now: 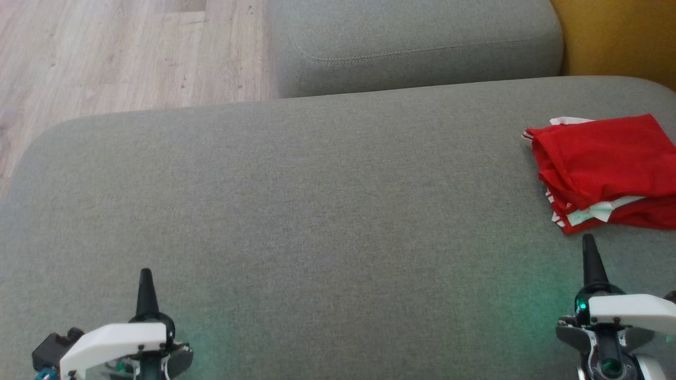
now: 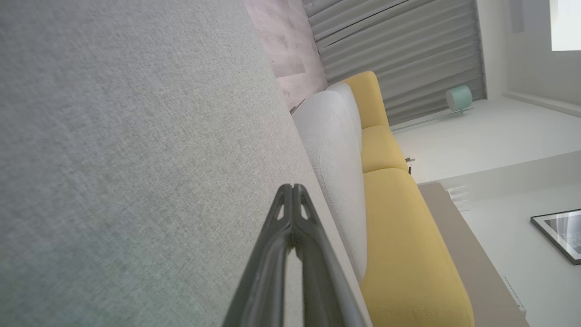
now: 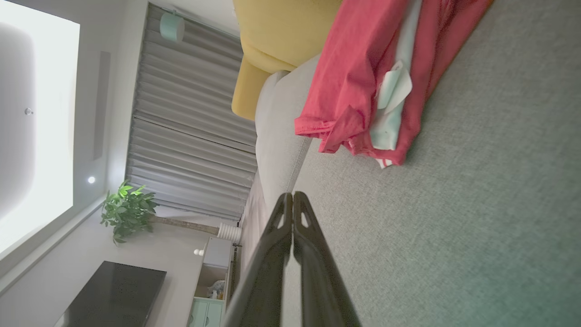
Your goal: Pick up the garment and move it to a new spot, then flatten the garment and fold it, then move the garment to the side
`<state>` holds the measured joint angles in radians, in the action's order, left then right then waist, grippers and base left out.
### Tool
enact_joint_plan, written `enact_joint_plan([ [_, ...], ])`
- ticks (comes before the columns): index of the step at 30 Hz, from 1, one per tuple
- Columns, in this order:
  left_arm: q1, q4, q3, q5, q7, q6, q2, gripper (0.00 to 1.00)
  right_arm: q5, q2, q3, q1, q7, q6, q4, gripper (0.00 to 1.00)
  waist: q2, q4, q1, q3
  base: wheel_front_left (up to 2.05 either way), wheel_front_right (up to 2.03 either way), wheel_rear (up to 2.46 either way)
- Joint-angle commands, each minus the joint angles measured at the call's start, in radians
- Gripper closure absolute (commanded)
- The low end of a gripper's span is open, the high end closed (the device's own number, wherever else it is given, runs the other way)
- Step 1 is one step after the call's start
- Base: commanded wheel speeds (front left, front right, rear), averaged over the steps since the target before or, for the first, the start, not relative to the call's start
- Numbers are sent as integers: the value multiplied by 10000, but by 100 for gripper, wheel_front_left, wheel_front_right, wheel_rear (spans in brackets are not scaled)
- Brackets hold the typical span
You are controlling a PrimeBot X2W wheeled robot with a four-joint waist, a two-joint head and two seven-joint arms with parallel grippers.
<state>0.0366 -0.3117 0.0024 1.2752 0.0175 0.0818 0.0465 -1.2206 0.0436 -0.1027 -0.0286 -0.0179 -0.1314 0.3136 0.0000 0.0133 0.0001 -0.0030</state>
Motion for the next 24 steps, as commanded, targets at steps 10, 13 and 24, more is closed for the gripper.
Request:
enact_joint_plan([
  [10,628,474,591,1187,342,224,32,100,-1398,57,47,-608,-342,6,-501,100,0,-44,-1,20,0,0,0],
  [13,641,500,664,1491,428,261,33,100,-1748,58,24,-635,-428,6,-528,100,0,-57,-1,26,0,0,0],
  [24,686,597,933,2600,745,398,35,100,-3030,63,-57,-730,-744,7,-624,100,0,-103,-1,47,0,0,0],
])
